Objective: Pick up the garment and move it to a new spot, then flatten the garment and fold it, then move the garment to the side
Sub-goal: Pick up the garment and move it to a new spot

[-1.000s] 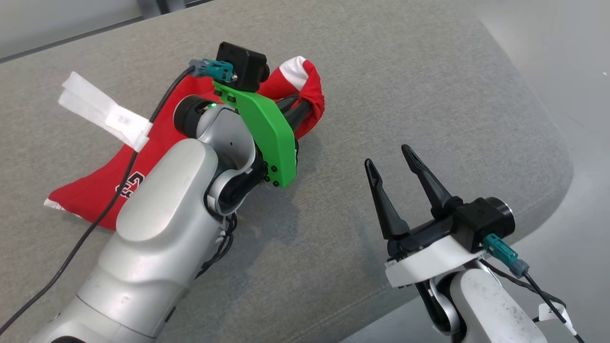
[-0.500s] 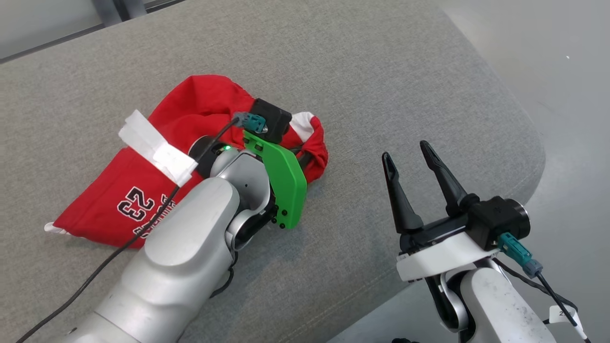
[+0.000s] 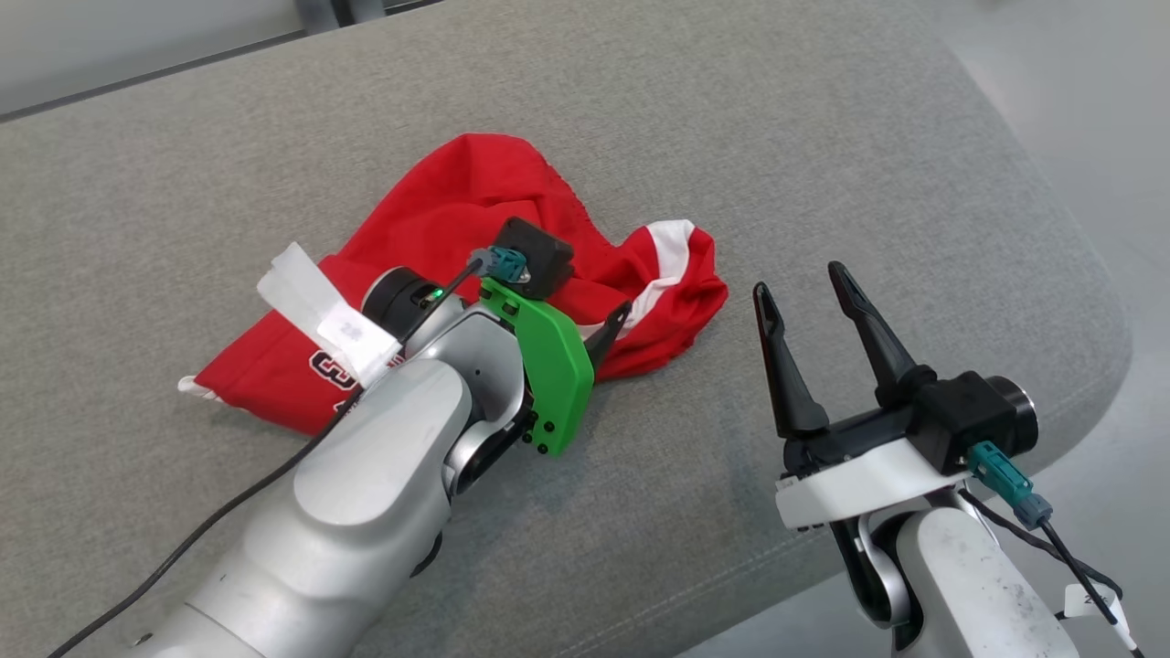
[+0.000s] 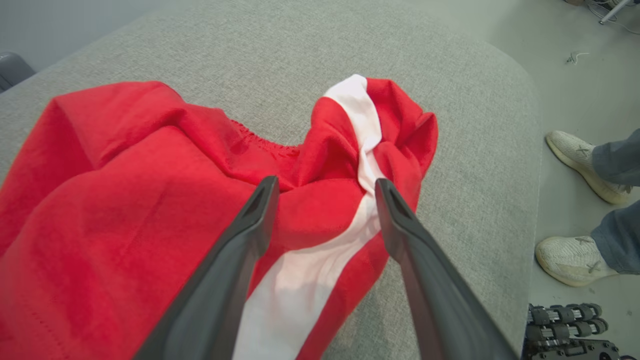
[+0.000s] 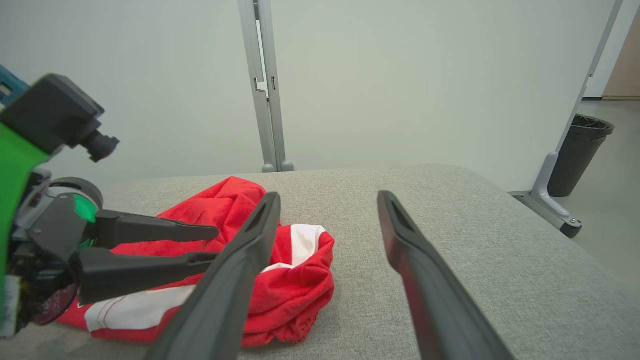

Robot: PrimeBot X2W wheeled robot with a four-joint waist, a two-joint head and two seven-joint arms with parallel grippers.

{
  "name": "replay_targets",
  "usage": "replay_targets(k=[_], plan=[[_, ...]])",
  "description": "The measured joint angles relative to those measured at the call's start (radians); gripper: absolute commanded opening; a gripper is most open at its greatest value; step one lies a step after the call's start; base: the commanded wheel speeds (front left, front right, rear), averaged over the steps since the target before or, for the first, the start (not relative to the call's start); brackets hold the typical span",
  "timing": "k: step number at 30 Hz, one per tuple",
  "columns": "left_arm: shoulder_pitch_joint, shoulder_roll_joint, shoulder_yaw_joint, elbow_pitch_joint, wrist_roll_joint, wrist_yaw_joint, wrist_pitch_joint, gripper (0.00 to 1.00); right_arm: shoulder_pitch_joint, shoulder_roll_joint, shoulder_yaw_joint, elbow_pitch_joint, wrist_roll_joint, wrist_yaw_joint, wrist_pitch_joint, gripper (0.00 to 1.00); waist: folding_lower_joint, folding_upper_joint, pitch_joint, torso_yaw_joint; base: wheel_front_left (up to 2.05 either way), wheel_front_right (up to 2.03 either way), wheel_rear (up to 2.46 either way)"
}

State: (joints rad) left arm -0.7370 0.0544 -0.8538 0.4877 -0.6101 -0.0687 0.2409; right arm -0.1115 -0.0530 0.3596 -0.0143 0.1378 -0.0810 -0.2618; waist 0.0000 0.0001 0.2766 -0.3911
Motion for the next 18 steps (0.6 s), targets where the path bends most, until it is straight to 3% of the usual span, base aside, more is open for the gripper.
replay_targets(k=[10, 18], plan=[[0.068, 0.006, 0.079, -0.041, -0.021, 0.040, -0.114, 1.00, 0.001, -0.016, -0.047, -0.002, -0.025, 0.000, 0.000, 1.00, 0.0000, 0.0000, -0.019, 0.100, 0.00, 0.00, 0.00], [0.199, 0.059, 0.149, -0.060, -0.063, 0.091, -0.210, 1.00, 0.048, -0.047, -0.086, 0.003, -0.031, 0.000, 0.000, 1.00, 0.0000, 0.0000, -0.052, 0.193, 0.00, 0.00, 0.00]])
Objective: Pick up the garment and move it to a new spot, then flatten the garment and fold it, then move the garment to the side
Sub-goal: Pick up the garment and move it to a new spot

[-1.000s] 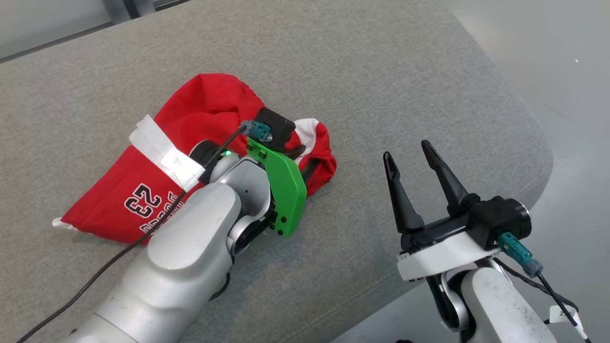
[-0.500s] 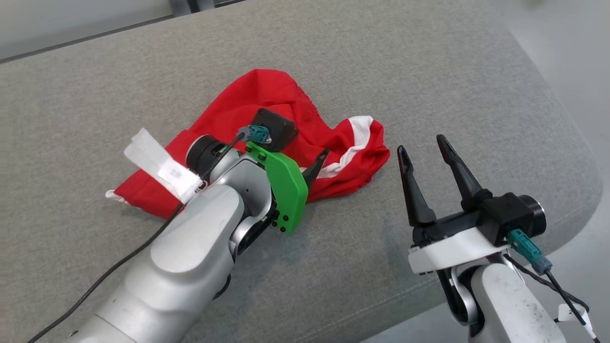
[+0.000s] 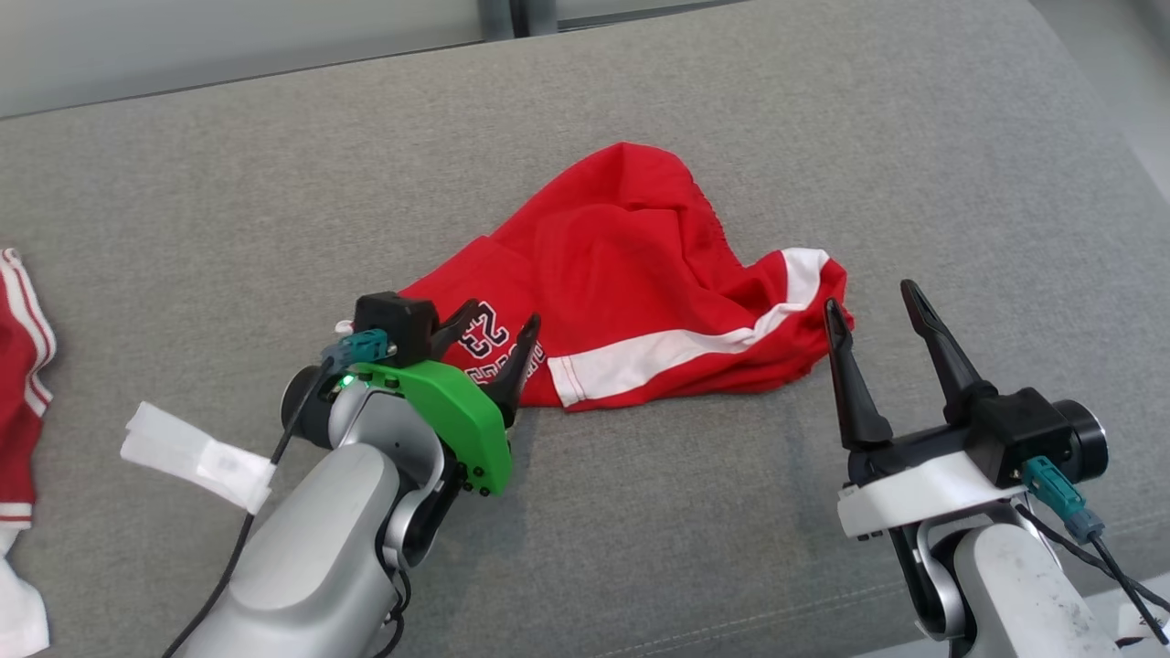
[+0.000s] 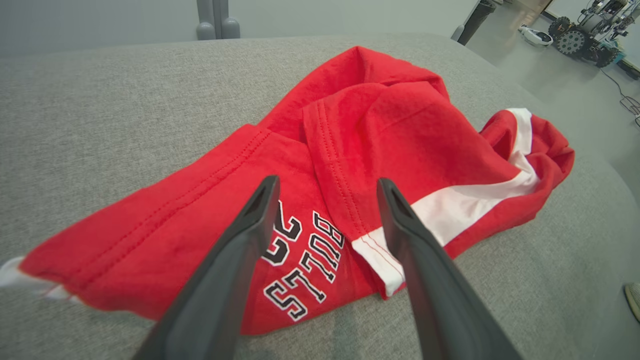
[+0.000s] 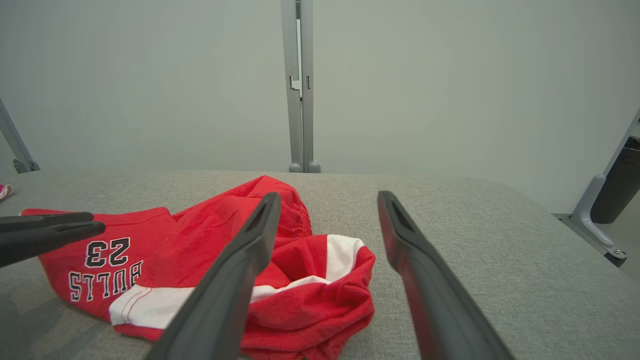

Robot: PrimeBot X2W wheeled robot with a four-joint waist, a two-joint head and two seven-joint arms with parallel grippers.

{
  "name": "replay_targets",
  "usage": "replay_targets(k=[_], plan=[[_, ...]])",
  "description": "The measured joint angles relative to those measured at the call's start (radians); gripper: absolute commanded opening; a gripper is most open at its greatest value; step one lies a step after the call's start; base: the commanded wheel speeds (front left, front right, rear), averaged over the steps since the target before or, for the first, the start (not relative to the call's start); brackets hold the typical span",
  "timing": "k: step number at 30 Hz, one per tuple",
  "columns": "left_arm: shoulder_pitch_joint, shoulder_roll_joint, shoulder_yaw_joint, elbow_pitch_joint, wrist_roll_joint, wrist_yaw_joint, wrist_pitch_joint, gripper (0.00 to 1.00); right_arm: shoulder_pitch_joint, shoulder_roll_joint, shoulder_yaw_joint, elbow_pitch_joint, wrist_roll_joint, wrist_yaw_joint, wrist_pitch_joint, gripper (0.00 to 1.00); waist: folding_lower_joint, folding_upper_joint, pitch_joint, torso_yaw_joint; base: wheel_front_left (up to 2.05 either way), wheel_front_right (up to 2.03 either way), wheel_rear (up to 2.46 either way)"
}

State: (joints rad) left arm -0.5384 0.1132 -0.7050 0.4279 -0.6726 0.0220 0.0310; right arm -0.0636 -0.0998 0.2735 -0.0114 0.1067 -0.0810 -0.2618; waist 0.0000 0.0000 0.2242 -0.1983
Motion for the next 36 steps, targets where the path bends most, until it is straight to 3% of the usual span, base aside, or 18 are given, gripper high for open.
replay_targets(k=[5, 14, 23, 36], plan=[[0.063, 0.011, 0.057, -0.032, -0.022, 0.032, -0.067, 1.00, 0.027, -0.016, -0.011, 0.000, -0.002, 0.000, 0.000, 1.00, 0.0000, 0.0000, -0.023, 0.058, 0.00, 0.00, 0.00], [0.173, 0.026, 0.096, -0.057, -0.068, 0.041, -0.139, 1.00, 0.052, -0.026, -0.002, 0.015, -0.007, 0.014, 0.000, 1.00, 0.0000, 0.0000, -0.059, 0.143, 0.00, 0.00, 0.00], [0.247, 0.048, 0.132, -0.089, -0.071, 0.063, -0.204, 1.00, 0.057, -0.013, 0.021, 0.026, -0.010, 0.028, 0.000, 1.00, -0.0001, 0.0000, -0.094, 0.130, 0.00, 0.00, 0.00], [0.390, 0.148, 0.235, -0.166, -0.048, 0.084, -0.262, 1.00, 0.138, -0.027, -0.051, 0.023, -0.010, 0.017, 0.000, 1.00, -0.0001, 0.0000, -0.145, 0.119, 0.00, 0.00, 0.00]])
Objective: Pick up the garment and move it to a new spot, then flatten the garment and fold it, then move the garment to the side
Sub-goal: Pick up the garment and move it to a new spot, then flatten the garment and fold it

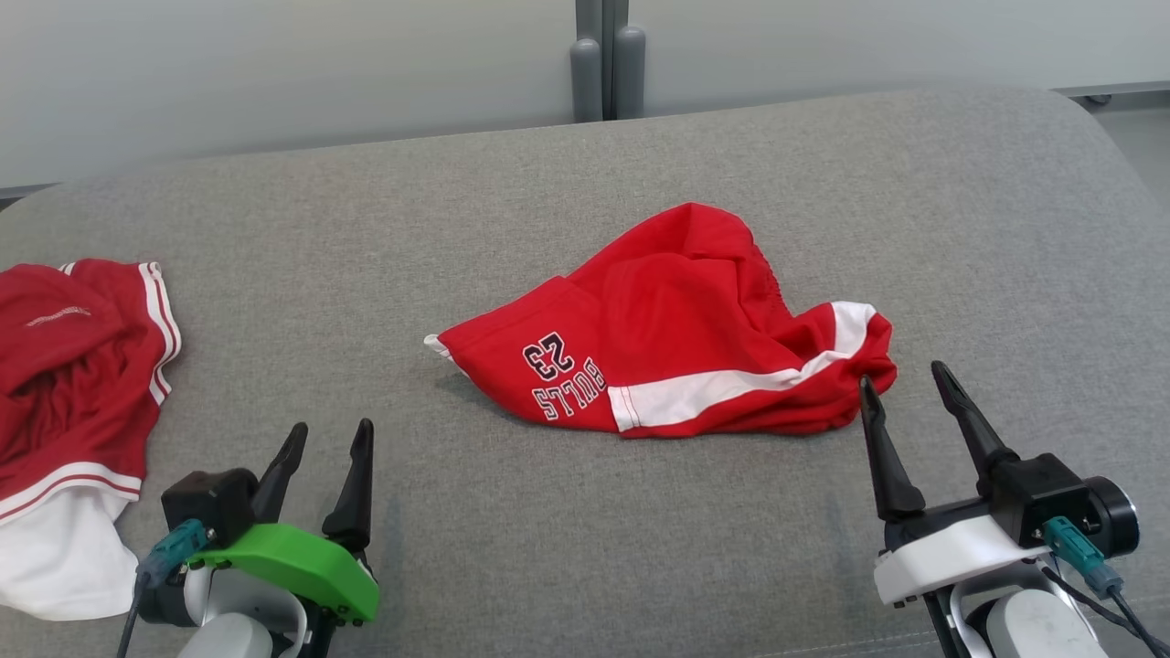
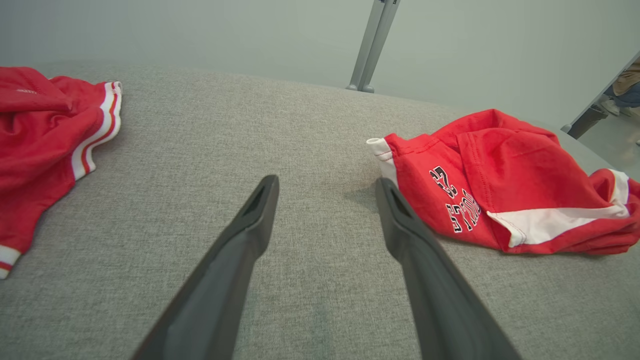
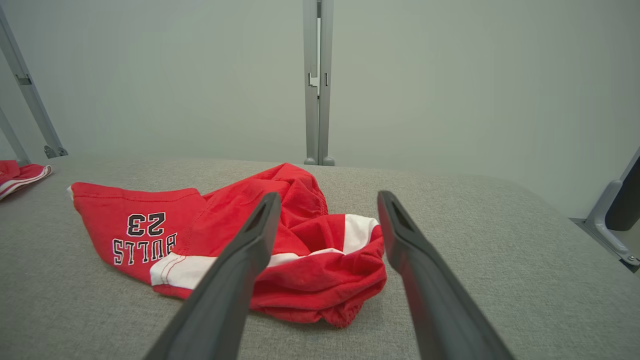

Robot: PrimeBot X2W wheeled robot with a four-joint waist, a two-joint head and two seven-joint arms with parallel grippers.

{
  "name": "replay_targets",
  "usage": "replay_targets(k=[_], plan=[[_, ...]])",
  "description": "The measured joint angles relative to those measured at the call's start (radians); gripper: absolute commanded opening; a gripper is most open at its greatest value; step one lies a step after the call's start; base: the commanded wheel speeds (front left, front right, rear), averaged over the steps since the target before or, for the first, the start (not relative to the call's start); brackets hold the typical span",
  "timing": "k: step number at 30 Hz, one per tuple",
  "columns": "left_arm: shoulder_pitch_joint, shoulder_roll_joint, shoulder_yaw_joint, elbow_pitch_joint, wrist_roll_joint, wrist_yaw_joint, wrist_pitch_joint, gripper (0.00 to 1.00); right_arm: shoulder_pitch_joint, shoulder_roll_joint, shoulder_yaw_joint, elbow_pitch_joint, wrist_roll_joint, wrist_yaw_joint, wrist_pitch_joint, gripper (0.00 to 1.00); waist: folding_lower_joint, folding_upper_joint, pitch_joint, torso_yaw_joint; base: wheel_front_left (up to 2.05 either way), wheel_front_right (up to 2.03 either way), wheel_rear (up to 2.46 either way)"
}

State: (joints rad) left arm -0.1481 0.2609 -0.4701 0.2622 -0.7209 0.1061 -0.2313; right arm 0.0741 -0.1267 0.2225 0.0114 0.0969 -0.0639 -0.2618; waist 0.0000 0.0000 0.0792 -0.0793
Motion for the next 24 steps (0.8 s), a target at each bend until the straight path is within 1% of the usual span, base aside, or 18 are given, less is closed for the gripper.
replay_targets(k=[8, 13, 15, 20, 24], plan=[[0.069, 0.004, 0.012, -0.062, 0.024, 0.001, -0.009, 1.00, 0.028, -0.018, -0.060, 0.013, 0.008, -0.008, 0.000, 1.00, 0.0000, 0.0000, -0.011, 0.037, 0.00, 0.00, 0.00], [0.104, 0.004, 0.017, -0.089, 0.041, 0.001, -0.012, 1.00, 0.028, -0.032, -0.064, 0.026, 0.009, -0.007, 0.000, 1.00, 0.0000, 0.0000, -0.016, 0.072, 0.00, 0.00, 0.00], [0.111, 0.004, 0.018, -0.106, 0.041, 0.007, -0.012, 1.00, 0.027, -0.032, -0.046, 0.036, 0.008, 0.004, 0.000, 1.00, 0.0000, 0.0000, -0.016, 0.088, 0.00, 0.00, 0.00], [0.113, 0.004, 0.017, -0.131, 0.051, 0.009, -0.012, 1.00, 0.010, -0.027, 0.039, 0.110, -0.012, 0.054, 0.000, 1.00, 0.0000, 0.0000, -0.012, 0.128, 0.00, 0.00, 0.00], [0.116, 0.003, 0.015, -0.147, 0.057, 0.010, -0.012, 1.00, -0.017, -0.005, 0.082, 0.189, -0.028, 0.073, 0.003, 1.00, 0.0000, 0.0000, -0.008, 0.159, 0.00, 0.00, 0.00]])
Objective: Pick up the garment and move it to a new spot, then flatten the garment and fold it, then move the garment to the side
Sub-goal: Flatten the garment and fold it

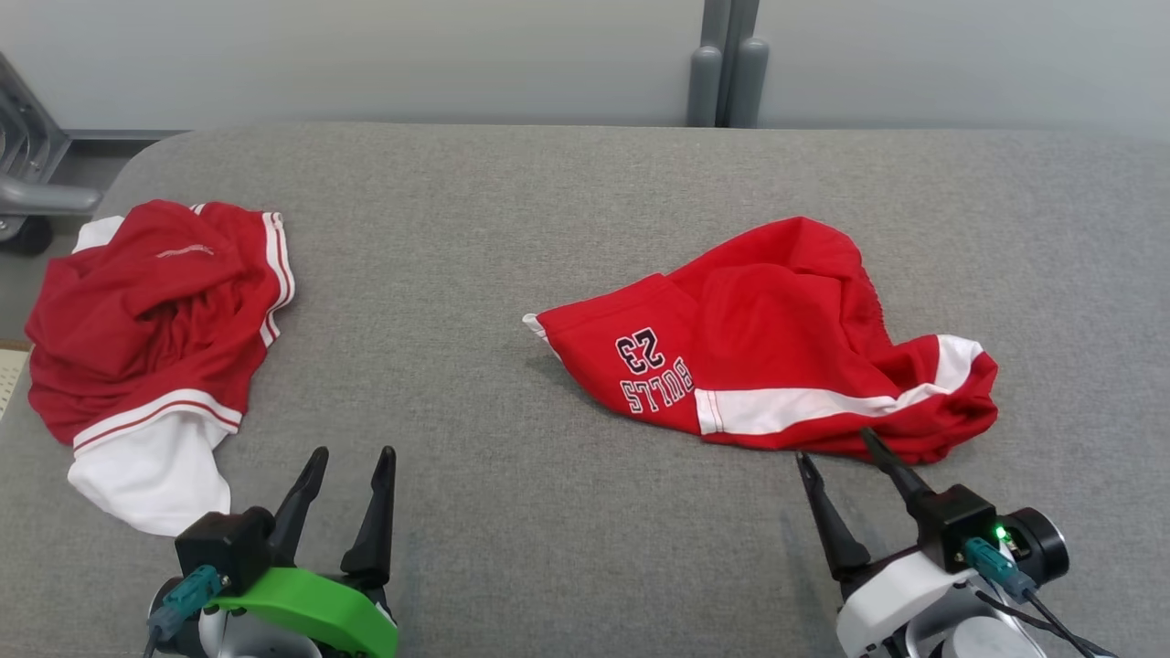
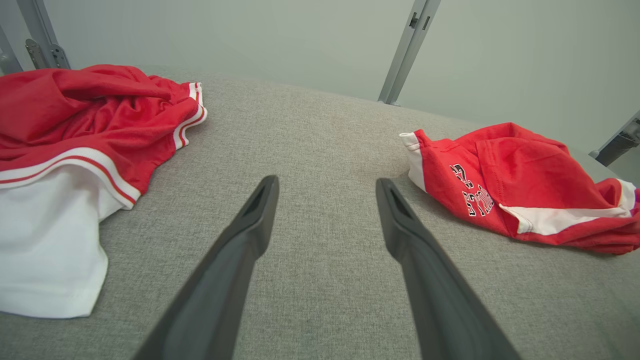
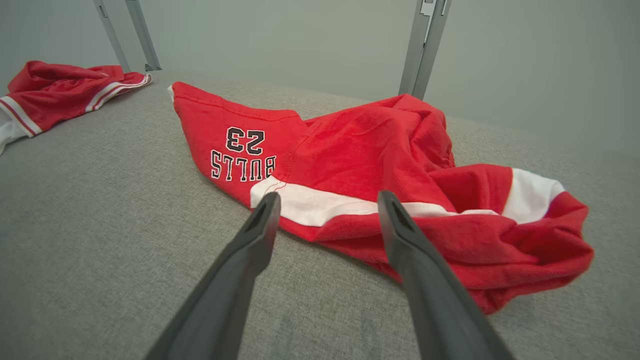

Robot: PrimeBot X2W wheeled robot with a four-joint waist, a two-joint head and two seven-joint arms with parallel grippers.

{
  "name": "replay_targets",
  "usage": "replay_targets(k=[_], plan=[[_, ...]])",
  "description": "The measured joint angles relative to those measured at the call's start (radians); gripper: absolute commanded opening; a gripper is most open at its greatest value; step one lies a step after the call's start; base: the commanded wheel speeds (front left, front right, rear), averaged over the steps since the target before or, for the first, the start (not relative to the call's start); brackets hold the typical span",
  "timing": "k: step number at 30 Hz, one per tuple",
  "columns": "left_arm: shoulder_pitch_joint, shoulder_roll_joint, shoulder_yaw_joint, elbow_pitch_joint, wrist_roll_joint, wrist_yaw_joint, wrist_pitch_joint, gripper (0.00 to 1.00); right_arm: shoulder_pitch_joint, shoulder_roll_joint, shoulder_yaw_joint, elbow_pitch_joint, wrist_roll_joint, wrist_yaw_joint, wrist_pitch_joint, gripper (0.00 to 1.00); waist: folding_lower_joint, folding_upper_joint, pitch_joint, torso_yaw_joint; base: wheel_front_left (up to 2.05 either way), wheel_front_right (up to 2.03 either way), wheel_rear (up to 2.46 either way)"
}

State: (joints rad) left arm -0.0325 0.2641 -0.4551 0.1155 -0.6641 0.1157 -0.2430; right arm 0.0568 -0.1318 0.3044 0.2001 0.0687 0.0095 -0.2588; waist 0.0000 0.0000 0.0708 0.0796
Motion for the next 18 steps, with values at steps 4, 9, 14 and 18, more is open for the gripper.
replay_targets(k=[4, 9, 14, 18], plan=[[0.012, 0.000, 0.000, -0.022, 0.001, 0.000, 0.000, 1.00, -0.051, 0.017, 0.037, 0.068, -0.015, 0.017, 0.001, 1.00, 0.0000, 0.0000, 0.005, 0.027, 0.00, 0.00, 0.00], [0.014, 0.000, -0.003, -0.043, 0.010, 0.000, -0.004, 1.00, -0.130, 0.042, 0.058, 0.140, -0.025, 0.025, 0.014, 1.00, 0.0000, 0.0000, 0.025, 0.047, 0.00, 0.00, 0.00], [0.013, -0.001, -0.011, -0.065, 0.018, 0.001, -0.004, 1.00, -0.193, 0.043, 0.054, 0.211, -0.026, 0.022, 0.030, 1.00, 0.0000, 0.0000, 0.047, 0.067, 0.00, 0.00, 0.00], [0.013, -0.002, -0.015, -0.072, 0.018, 0.001, -0.003, 1.00, -0.223, 0.044, 0.056, 0.263, -0.029, 0.016, 0.041, 1.00, 0.0000, 0.0000, 0.067, 0.084, 0.00, 0.00, 0.00]])
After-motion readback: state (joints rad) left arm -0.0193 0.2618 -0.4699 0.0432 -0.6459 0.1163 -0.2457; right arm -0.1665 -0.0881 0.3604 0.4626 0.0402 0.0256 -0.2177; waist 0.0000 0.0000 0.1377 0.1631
